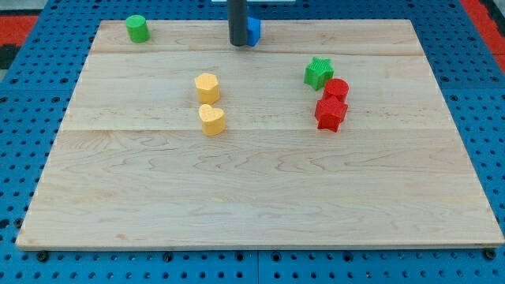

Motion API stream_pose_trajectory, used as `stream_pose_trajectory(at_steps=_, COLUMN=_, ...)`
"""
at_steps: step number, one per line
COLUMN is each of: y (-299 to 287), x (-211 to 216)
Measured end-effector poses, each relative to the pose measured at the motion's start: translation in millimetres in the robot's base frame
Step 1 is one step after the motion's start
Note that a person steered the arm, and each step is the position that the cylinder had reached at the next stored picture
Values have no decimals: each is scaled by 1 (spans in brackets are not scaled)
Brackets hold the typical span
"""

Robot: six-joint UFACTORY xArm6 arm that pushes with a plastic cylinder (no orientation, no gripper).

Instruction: Keep green star horizontally right to blue cube

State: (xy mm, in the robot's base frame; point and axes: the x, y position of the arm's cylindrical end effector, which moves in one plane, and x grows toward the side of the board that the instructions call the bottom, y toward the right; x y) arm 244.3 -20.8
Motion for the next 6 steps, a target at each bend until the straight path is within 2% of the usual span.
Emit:
stream_pose_trajectory(at_steps=3, y=-18, x=6)
stream_pose_trajectory(at_steps=4, y=-18, x=20)
stream_pose_trajectory(at_steps=5, y=4, x=71)
stream_pose_trajectory(at_steps=6, y=70, x=107)
